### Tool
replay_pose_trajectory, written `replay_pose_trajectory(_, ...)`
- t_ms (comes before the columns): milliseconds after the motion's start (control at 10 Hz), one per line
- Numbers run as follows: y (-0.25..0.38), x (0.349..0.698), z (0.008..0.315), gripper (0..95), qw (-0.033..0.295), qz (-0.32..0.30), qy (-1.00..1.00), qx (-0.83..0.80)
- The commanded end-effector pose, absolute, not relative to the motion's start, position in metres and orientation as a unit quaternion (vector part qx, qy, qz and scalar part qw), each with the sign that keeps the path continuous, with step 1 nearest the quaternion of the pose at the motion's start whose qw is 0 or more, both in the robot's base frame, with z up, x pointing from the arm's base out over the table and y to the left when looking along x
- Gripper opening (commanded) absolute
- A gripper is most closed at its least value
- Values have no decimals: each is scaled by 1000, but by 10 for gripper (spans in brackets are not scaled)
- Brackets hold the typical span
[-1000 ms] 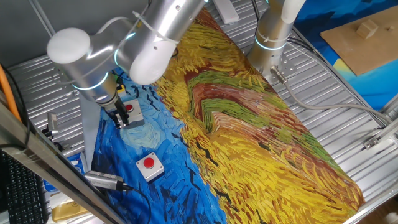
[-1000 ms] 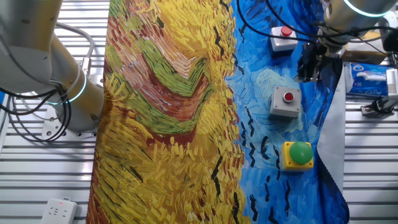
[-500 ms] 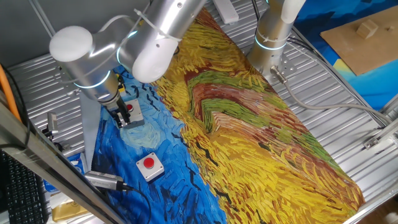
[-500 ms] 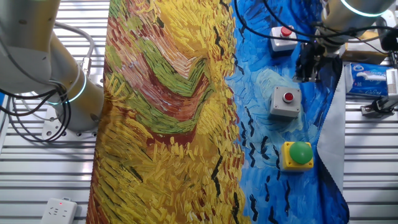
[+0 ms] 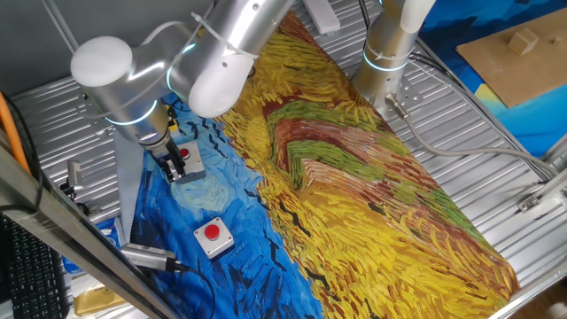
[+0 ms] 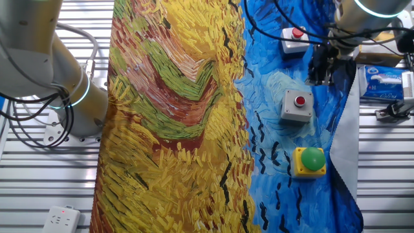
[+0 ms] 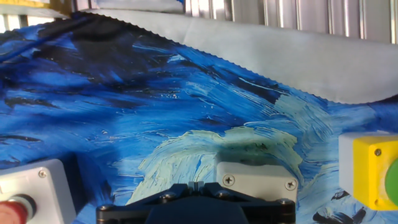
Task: Press three buttons from left to right in sequence
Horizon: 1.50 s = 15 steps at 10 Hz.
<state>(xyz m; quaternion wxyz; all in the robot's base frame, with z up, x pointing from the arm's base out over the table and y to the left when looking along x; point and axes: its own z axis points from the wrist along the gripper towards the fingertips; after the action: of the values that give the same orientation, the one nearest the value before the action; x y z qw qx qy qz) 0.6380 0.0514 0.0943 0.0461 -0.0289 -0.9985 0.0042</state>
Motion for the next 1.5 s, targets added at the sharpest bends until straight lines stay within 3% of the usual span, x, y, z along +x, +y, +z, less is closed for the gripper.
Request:
replay_pose_trajectory(100,52,640,94,0,61,8,-997,-39)
replay_pose_trajectory(400,52,640,94,0,68,2,-996,-50)
replay_pose_trajectory(500,53,631,108,0,74,-1,-996,-57)
replay_pose_trajectory(700,55,614,106,0,70,-11,-996,-62)
replay_pose_trajectory(1500,127,602,100,0,58,-18,-993,-98)
